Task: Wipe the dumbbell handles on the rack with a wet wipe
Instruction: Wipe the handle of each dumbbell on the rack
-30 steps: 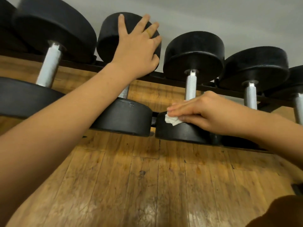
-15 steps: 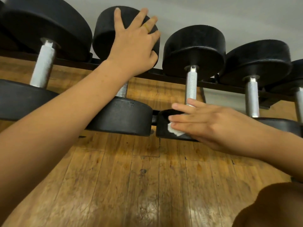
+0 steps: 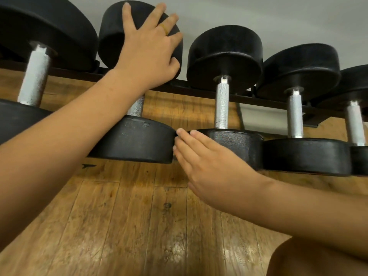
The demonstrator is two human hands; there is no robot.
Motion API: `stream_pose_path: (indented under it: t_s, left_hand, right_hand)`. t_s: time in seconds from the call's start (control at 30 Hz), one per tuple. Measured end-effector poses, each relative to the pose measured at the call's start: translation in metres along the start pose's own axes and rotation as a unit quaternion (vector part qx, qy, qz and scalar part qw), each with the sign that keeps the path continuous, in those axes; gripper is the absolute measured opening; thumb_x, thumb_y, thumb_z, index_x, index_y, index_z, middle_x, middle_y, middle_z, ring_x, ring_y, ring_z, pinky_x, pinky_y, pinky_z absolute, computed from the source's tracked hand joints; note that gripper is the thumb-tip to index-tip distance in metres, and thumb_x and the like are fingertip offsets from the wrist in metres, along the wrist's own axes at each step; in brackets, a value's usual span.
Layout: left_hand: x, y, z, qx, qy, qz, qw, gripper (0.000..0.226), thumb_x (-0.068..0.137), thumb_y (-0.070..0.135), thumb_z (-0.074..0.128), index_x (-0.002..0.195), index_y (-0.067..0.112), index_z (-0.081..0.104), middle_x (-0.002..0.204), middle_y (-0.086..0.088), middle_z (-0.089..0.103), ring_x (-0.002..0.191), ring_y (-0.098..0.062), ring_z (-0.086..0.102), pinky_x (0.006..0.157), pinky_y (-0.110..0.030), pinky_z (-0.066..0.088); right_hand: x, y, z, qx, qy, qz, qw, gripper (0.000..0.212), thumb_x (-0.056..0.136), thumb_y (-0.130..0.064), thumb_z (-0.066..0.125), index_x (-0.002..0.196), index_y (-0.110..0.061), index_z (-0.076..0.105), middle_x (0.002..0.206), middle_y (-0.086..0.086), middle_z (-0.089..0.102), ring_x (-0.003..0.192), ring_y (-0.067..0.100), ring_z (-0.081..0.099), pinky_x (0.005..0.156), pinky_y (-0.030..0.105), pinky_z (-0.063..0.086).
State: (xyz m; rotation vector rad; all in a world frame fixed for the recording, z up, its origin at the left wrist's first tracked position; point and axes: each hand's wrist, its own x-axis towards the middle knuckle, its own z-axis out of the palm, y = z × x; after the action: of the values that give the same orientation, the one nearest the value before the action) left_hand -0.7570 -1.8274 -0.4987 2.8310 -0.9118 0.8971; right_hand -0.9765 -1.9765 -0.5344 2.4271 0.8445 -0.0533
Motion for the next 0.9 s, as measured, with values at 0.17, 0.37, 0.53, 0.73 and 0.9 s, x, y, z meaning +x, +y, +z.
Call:
stream_pose_path:
  t_s: [0.17,0.37,0.53,0.73,0.9]
  left_hand:
    - [-0.001,0.001,-0.002,-0.003,-0.002,0.003,1.000,0.051,0.100,0.031,0.049,0.148,0.015,0.052,0.165,-0.013,0.034,0.156,-0.033,0.018,0.114,-0.079,0.007]
    - [-0.001,0.001,-0.002,-0.005,-0.004,0.006,1.000,0.052,0.100,0.031,0.048,0.148,0.014,0.051,0.165,-0.013,0.033,0.157,-0.033,0.017,0.114,-0.079,0.007]
    - [0.001,0.002,-0.003,-0.016,0.001,0.000,1.000,0.050,0.100,0.031,0.049,0.146,0.013,0.053,0.163,-0.014,0.036,0.155,-0.034,0.020,0.114,-0.080,0.007]
    - [0.002,0.004,-0.003,-0.015,-0.006,-0.001,1.000,0.051,0.098,0.032,0.052,0.146,0.012,0.054,0.163,-0.014,0.036,0.155,-0.034,0.021,0.114,-0.080,0.008]
    - [0.001,0.004,-0.006,-0.010,-0.019,0.011,1.000,0.055,0.097,0.035,0.053,0.147,0.012,0.054,0.163,-0.015,0.035,0.155,-0.035,0.020,0.113,-0.081,0.007]
  right_hand:
    - [-0.034,0.010,-0.002,0.023,0.038,0.035,0.998,0.075,0.098,-0.032,0.046,0.158,-0.003,0.012,0.166,0.017,0.011,0.155,0.033,0.004,0.124,0.049,0.004]
    - [-0.089,0.026,0.003,0.089,0.037,0.096,0.991,0.090,0.092,-0.045,0.059,0.160,-0.007,0.012,0.168,0.015,0.006,0.155,0.029,0.007,0.120,0.046,0.017]
    - [-0.033,0.016,-0.006,0.063,0.041,0.032,0.997,0.088,0.093,-0.057,0.053,0.156,-0.002,0.025,0.164,0.018,0.021,0.154,0.033,0.010,0.124,0.048,0.011]
    - [-0.059,0.032,0.003,0.092,0.040,0.020,0.995,0.089,0.094,-0.052,0.054,0.160,-0.010,0.012,0.168,0.011,0.008,0.155,0.026,0.002,0.123,0.043,0.009]
    - [-0.104,0.061,0.014,0.189,0.022,0.094,0.977,0.086,0.099,-0.060,0.039,0.161,-0.013,0.003,0.169,0.004,-0.001,0.155,0.018,0.004,0.122,0.040,0.018]
